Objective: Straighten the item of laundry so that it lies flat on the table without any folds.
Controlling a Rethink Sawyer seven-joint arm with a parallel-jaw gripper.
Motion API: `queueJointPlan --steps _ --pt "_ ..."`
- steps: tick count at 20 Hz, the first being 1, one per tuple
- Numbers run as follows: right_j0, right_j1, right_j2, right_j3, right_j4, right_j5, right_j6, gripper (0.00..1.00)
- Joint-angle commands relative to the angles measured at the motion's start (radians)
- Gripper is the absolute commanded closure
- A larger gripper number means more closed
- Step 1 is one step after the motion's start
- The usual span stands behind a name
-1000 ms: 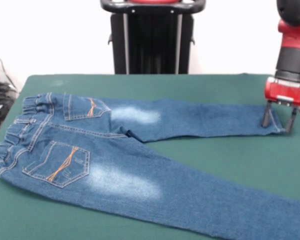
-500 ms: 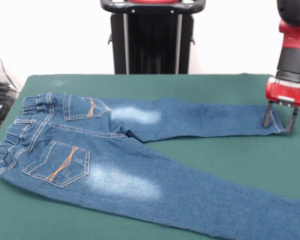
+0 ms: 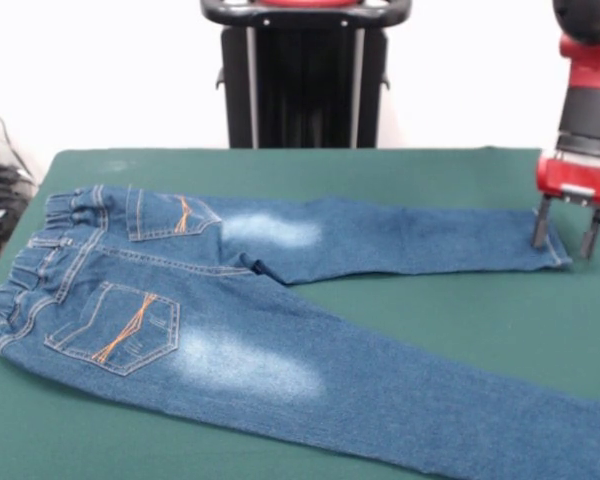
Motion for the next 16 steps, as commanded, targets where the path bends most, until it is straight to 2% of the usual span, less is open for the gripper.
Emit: queueJointPlan --steps 1,3,6,9,11,12,16 --pt "-0.089 -0.219 0.195 0.183 0.015 0.088 -0.071 0.00" --pt "-0.121 -0.296 0.225 0.225 0.017 0.142 -0.105 0.00" --pt "-0.151 -0.350 0.256 0.250 0.023 0.182 -0.120 0.00" --pt "-0.170 -0.370 0.269 0.263 0.021 0.197 -0.113 0.00" --pt "-0.151 -0.368 0.238 0.255 0.025 0.199 -0.079 0.00" --pt "-0.175 -0.376 0.263 0.270 0.031 0.196 -0.079 0.00" --pt "-0.194 -0.406 0.261 0.283 0.027 0.237 -0.091 0.00"
